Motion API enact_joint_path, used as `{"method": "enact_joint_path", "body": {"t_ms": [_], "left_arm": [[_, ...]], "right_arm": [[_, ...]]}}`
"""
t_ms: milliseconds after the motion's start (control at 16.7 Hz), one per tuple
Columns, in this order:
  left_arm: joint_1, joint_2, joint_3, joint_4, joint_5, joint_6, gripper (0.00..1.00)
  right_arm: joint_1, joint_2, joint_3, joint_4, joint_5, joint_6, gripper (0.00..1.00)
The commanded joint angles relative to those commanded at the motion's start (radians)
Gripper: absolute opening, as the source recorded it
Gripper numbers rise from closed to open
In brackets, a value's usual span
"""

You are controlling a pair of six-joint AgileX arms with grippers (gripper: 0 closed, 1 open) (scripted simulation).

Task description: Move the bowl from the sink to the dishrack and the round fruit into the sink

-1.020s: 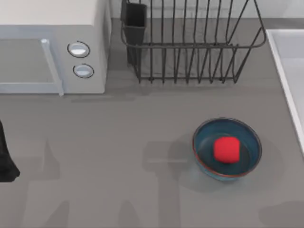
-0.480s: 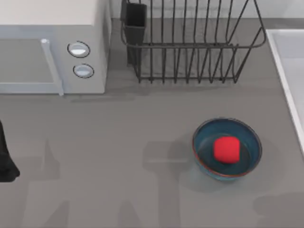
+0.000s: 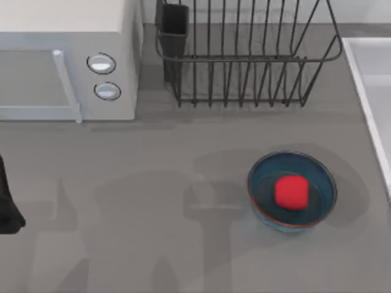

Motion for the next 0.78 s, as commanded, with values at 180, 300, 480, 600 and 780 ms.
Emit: {"method": "enact_joint_path", "body": {"t_ms": [180, 300, 480, 600, 780], "left_arm": [[0.000, 0.000, 0.000, 0.000, 0.000, 0.000, 1.00], [0.000, 0.000, 0.000, 0.000, 0.000, 0.000, 1.00], [0.000, 0.000, 0.000, 0.000, 0.000, 0.000, 1.00], [0.000, 0.000, 0.000, 0.000, 0.000, 0.000, 1.00], [0.000, 0.000, 0.000, 0.000, 0.000, 0.000, 1.00]], "right_arm": [[0.246, 0.026, 0.011, 0.224, 0.129, 0.125, 0.00], [0.405, 0.041, 0.013, 0.383, 0.218, 0.205, 0.00], [0.618, 0.056, 0.006, 0.620, 0.346, 0.310, 0.00], [0.738, 0.060, -0.002, 0.765, 0.424, 0.369, 0.00], [0.877, 0.059, -0.018, 0.967, 0.519, 0.438, 0.00]]}}
